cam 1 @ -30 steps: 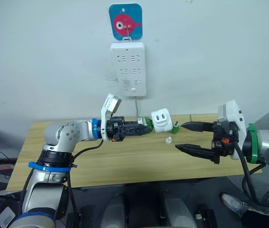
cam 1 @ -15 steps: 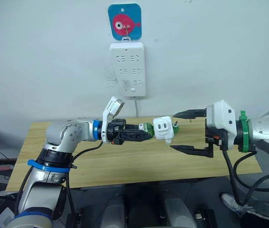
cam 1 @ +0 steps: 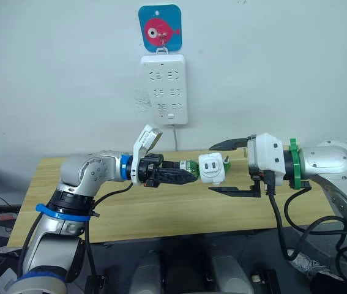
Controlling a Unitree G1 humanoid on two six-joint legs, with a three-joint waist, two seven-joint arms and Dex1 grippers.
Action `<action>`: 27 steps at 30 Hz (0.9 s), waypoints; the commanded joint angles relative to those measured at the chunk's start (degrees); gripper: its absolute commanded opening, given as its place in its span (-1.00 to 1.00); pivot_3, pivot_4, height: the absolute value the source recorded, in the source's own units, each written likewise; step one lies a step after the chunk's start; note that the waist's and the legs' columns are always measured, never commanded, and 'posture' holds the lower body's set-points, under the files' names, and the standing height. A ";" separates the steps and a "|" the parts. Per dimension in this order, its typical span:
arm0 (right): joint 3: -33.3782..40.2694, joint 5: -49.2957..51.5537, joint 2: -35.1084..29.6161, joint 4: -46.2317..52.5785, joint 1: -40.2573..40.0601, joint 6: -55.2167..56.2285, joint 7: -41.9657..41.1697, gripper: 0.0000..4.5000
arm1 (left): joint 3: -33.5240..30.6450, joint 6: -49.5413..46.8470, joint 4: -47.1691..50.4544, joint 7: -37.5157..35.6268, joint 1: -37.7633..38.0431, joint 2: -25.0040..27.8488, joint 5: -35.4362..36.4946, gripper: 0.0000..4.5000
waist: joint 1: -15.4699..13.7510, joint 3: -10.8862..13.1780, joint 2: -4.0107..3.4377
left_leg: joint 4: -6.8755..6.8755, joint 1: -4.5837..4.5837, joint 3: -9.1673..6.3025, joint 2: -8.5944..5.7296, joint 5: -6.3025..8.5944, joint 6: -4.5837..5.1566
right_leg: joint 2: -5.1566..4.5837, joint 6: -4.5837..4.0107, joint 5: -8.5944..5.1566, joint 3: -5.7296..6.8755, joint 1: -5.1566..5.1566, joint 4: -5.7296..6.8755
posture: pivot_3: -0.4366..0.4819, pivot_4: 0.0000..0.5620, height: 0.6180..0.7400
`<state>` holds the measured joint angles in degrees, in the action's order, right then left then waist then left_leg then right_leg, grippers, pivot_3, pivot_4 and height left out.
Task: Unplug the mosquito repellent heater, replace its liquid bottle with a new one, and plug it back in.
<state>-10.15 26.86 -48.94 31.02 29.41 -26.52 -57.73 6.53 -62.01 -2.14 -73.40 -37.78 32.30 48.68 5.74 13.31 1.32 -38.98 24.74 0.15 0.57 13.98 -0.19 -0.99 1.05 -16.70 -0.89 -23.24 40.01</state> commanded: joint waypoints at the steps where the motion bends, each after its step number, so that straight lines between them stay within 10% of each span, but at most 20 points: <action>1: 0.74 -0.37 0.56 0.74 1.55 0.83 -1.30 0.42 | -0.29 0.25 1.86 -1.74 -0.96 0.54 0.72 0.03 | 0.04 0.00 0.00 | 0.00 0.00 0.00 0.00 0.00 0.00 | 0.00 0.00 0.00 0.00 -0.01 0.01 | -0.58 -0.38 1.00; 12: 2.31 0.65 1.80 1.02 2.03 -0.89 -1.91 0.32 | 2.54 9.20 2.57 -2.79 -0.82 0.69 -6.06 0.03 | 0.05 -0.01 -0.01 | -0.01 0.00 -0.01 -0.01 0.00 0.00 | -0.03 0.00 0.00 0.01 0.00 0.01 | -0.58 -0.38 1.00; 18: 3.62 3.10 1.06 1.83 0.76 -4.90 -2.14 0.32 | 6.33 32.68 1.92 -6.61 1.07 2.75 -20.04 0.87 | 0.10 -0.01 -0.02 | -0.01 0.00 0.01 -0.01 0.00 0.00 | -0.03 -0.01 0.01 0.00 -0.01 0.01 | -0.58 -0.39 1.00; 27: 6.96 10.96 -2.27 4.46 -2.09 -20.40 1.24 0.32 | 2.87 47.75 1.55 -3.91 2.61 1.33 -24.38 0.87 | 0.08 -0.02 -0.01 | -0.01 0.00 0.04 -0.02 0.01 0.02 | -0.06 -0.02 0.01 -0.01 0.00 0.00 | -0.56 -0.40 1.00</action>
<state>-4.92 35.51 -50.53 33.06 27.79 -44.58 -57.00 11.87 -15.54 -2.77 -78.07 -35.34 33.54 23.64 5.82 13.29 1.31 -38.99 24.75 0.19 0.55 13.99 -0.17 -1.05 1.03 -16.69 -0.89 -23.24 40.02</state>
